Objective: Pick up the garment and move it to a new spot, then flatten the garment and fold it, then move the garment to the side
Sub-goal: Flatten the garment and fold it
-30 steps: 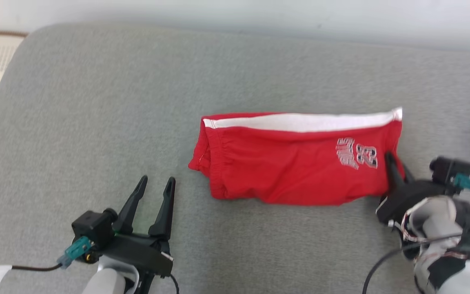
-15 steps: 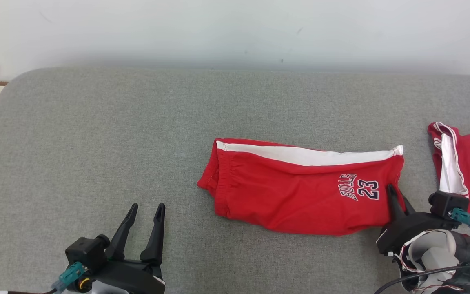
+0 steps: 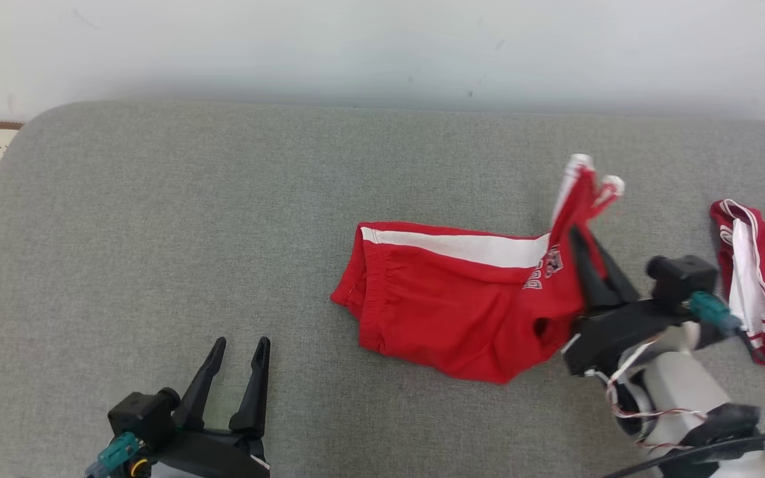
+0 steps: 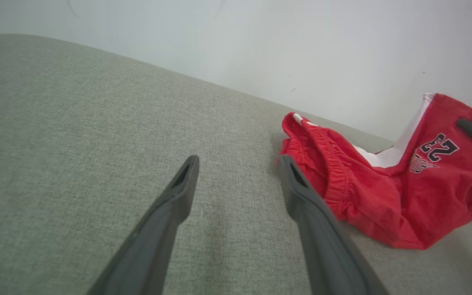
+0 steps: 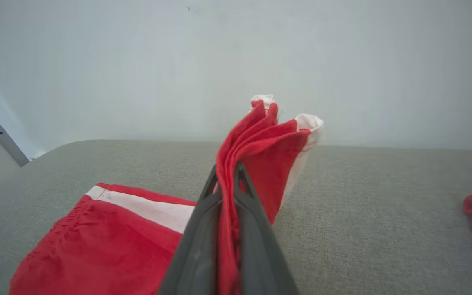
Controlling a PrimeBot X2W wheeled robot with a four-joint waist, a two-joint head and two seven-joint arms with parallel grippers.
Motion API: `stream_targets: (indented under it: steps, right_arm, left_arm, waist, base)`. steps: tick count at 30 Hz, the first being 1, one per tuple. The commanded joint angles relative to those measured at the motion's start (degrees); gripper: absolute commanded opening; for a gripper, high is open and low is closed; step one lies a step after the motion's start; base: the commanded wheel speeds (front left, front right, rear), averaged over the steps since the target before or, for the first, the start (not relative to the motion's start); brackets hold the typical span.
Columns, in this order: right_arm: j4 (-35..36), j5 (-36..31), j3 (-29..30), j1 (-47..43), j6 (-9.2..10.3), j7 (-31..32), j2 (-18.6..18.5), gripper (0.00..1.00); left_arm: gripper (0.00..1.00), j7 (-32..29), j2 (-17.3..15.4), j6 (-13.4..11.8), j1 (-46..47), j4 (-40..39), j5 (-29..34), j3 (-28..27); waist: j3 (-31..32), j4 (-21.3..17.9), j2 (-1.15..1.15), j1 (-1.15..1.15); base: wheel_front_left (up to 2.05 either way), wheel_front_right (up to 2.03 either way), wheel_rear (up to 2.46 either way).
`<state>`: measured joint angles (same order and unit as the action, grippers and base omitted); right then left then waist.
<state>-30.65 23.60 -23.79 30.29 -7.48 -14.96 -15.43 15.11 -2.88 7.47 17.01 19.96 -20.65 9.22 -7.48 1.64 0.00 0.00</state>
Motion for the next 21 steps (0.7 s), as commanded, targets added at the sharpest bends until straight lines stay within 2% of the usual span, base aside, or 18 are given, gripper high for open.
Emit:
stream_targets:
  steps: [1,7,13,17,21]
  right_arm:
    - [1.0,0.0,-1.6,0.0,-0.01,-0.2,0.2,0.0]
    - [3.4,2.0,-10.9,1.4,-0.01,-0.2,0.6,0.0]
    - [0.1,3.9,-18.3,4.2,-0.01,-0.2,2.5,0.0]
    - [-3.3,4.9,-20.7,6.3,-0.01,-0.2,4.0,0.0]
    - [-7.0,5.6,-20.3,7.6,-0.01,-0.2,5.3,0.0]
  left_arm:
    - [1.0,0.0,-0.1,0.0,-0.8,0.0,0.0,0.0]
    - [1.0,0.0,-0.1,0.0,-0.5,-0.1,-0.7,0.7]
    - [1.0,0.0,-0.1,0.0,-0.1,0.0,-1.7,1.8]
    - [1.0,0.0,-0.1,0.0,0.1,-0.2,-2.4,3.2]
    - [1.0,0.0,0.0,0.0,0.0,-0.7,-3.1,4.0]
  waist:
    - [0.0,0.2,0.0,0.0]
    - [-0.3,1.5,0.0,0.0]
    - [-0.8,4.5,0.0,0.0]
    - [-1.2,7.3,0.0,0.0]
    - [-1.7,10.0,0.0,0.0]
  base:
    - [0.0,0.0,0.0]
    - [0.0,0.0,0.0]
    - [0.0,0.0,0.0]
    - [0.0,0.0,0.0]
    - [0.0,0.0,0.0]
